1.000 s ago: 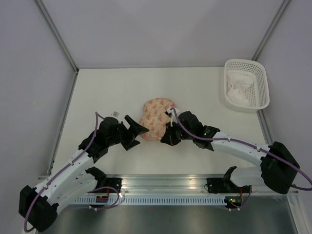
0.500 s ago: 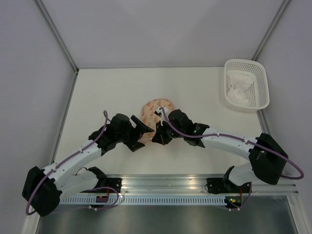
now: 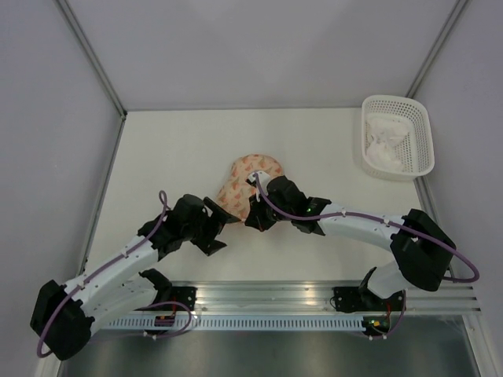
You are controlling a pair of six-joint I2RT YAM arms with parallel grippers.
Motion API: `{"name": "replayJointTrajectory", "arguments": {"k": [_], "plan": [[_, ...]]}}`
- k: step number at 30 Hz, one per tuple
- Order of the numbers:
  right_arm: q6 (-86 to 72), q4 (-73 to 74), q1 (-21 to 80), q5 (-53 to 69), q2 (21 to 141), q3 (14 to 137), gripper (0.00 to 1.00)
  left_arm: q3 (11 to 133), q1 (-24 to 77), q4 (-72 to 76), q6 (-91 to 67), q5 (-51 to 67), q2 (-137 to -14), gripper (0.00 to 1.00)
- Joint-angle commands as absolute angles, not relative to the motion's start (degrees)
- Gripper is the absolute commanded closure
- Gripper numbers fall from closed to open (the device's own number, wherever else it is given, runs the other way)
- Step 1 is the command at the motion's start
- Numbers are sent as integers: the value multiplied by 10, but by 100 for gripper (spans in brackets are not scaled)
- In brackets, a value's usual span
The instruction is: Unzip the laundry bag and remove the bra
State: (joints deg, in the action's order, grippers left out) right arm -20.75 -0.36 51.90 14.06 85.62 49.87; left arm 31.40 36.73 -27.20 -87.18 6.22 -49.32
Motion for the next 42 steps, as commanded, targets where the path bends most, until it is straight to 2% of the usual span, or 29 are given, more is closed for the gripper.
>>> {"name": "replayJointTrajectory", "arguments": {"k": [1, 6, 13, 17, 23, 32, 35, 36, 38, 39, 40, 42], "plan": [[-198, -39, 520, 136, 847, 519, 100, 298, 374, -218, -910, 84, -558, 0], [-200, -46, 520, 140, 850, 532, 100, 311, 376, -214, -917, 52, -600, 0], [-200, -52, 520, 144, 846, 520, 100, 301, 377, -172, -949, 12, -530, 0], [-202, -54, 520, 147, 847, 519, 100, 294, 377, -172, -977, 3, -533, 0], [-199, -51, 520, 148, 846, 520, 100, 261, 377, -100, -1012, -18, -562, 0], [-189, -36, 520, 134, 833, 518, 100, 282, 373, -22, -1019, -49, -657, 1], [-179, -19, 520, 124, 827, 519, 100, 293, 369, -6, -1006, -51, -663, 16], [-178, -16, 520, 122, 825, 518, 99, 294, 367, -6, -1003, -56, -661, 29], [-174, -9, 520, 119, 819, 514, 99, 298, 361, -6, -988, -65, -654, 42], [-174, -9, 520, 119, 817, 513, 100, 298, 359, -7, -984, -67, -653, 58], [-174, -7, 520, 121, 816, 512, 99, 298, 355, -11, -982, -68, -650, 67], [-178, -7, 519, 119, 812, 507, 100, 298, 347, -10, -975, -64, -646, 78]]}}
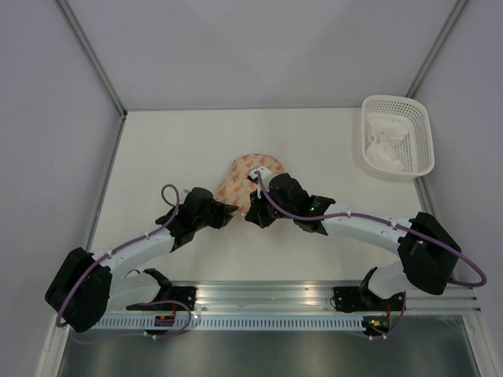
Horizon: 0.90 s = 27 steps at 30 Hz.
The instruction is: Unzip the laundry bag and remove the bra
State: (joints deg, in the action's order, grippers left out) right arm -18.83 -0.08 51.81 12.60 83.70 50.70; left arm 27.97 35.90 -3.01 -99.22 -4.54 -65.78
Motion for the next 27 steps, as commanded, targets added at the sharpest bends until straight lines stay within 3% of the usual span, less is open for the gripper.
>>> {"name": "replayJointTrajectory", "arguments": {"k": [1, 4, 9, 23, 27], "plan": [[-178, -7, 520, 117, 812, 505, 100, 301, 345, -12, -962, -58, -647, 80], [-176, -2, 520, 101, 809, 503, 100, 313, 333, -17, -930, -38, -657, 91], [-168, 37, 520, 69, 812, 510, 99, 328, 276, -4, -857, 36, -678, 96], [-170, 69, 520, 5, 813, 505, 100, 463, 130, 65, -579, 439, -860, 95], [-171, 85, 519, -37, 802, 503, 99, 496, 93, -25, -515, 484, -866, 95]]}}
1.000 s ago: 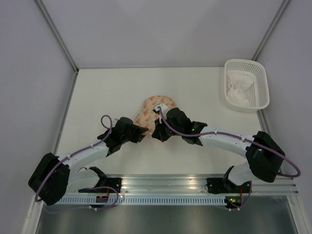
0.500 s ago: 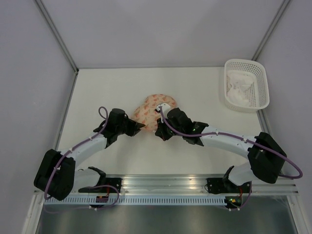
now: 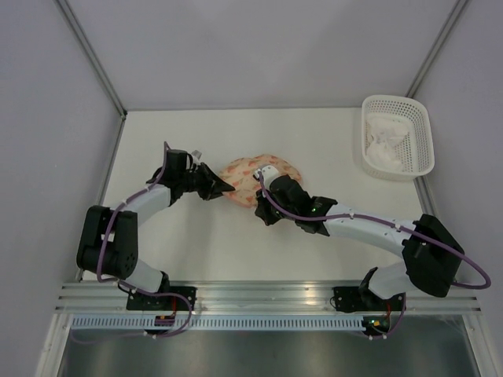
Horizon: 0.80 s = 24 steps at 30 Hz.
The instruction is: Unzip the laundry bag and remove the bra
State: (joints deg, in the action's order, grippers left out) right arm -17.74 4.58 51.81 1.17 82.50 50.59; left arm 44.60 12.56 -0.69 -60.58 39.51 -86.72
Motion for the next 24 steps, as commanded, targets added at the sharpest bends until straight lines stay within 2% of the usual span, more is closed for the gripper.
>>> {"name": "replayJointTrajectory", "arguments": {"k": [1, 14, 18, 24], "plan": [[-171, 91, 519, -42, 799, 503, 100, 507, 87, -47, -478, 490, -867, 95], [-173, 111, 468, -69, 777, 484, 99, 536, 18, -256, -303, 562, -847, 98], [-174, 105, 457, -63, 780, 482, 100, 536, 18, -279, -291, 558, -823, 98], [-178, 102, 443, -64, 790, 469, 100, 532, 16, -287, -302, 625, -774, 98]]}}
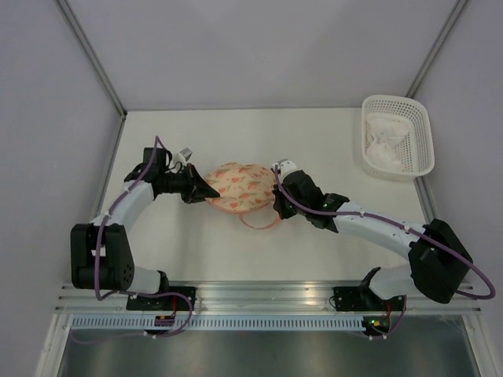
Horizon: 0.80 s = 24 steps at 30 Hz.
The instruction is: Unzip the laundry bag and remove the bra
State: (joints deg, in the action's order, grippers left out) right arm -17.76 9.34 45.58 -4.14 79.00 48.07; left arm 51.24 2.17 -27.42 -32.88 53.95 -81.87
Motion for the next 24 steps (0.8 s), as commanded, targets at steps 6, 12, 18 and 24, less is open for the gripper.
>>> {"name": "replayJointTrajectory", "arguments": {"k": [6, 12, 18, 24], "plan": [[-191, 105, 424, -78, 806, 458, 99, 521, 5, -316, -300, 636, -728, 98], [-200, 135, 421, -132, 810, 469, 100, 512, 2, -325, -287, 624, -736, 98], [-211, 167, 419, -180, 809, 485, 100, 506, 2, -329, -273, 602, -762, 95], [-218, 168, 419, -185, 795, 481, 99, 499, 1, -328, -300, 520, -779, 20]]}}
